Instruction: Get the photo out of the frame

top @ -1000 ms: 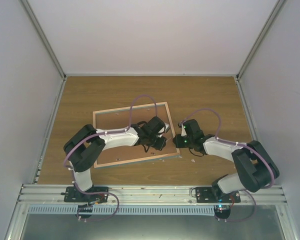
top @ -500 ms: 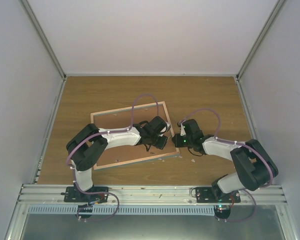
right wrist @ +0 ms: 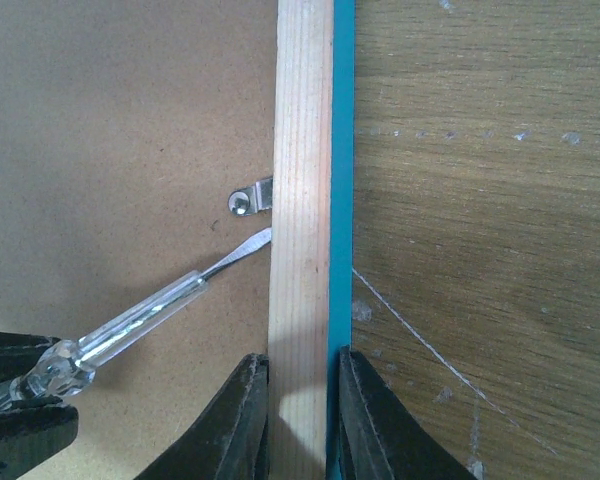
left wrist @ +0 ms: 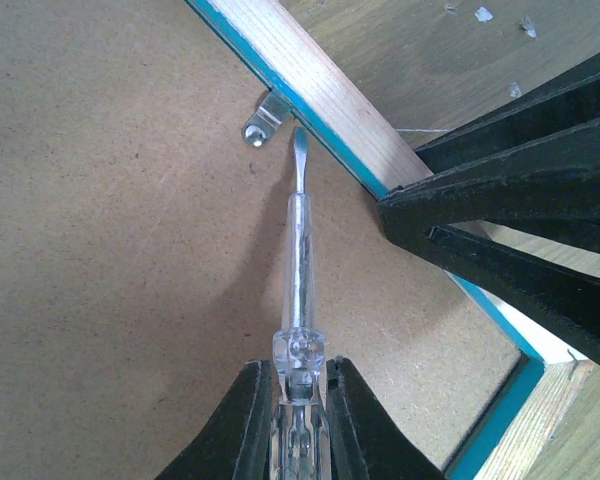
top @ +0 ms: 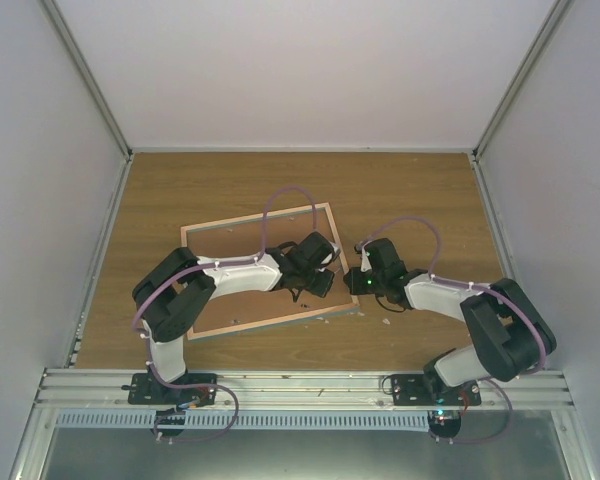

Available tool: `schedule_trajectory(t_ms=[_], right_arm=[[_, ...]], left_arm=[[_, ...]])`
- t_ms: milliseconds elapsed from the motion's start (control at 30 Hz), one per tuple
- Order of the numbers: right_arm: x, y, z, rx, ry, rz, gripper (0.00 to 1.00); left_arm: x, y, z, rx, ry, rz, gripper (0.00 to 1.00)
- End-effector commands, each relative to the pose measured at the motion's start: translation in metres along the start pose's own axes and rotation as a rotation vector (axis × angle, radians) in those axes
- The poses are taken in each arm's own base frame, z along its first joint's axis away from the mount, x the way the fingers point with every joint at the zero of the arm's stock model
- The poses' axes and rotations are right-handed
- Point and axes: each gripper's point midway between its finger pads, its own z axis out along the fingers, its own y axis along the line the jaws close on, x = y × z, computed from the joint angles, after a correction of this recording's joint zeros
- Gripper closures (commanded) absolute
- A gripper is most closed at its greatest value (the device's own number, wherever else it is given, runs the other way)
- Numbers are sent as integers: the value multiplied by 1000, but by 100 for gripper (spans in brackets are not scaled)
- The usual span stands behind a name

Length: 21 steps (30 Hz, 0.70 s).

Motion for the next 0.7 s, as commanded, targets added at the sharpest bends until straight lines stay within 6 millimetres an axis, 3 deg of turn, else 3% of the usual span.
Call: schedule_trajectory(t_ms=[0,667], right_arm=[[32,-8,7,25,98,-9,93],[31,-8,8,24,99,-11,94]], left_arm=[[-11,-2,-12,6,-59,-2,100],[-20,2,0,-20,-63,2,100]])
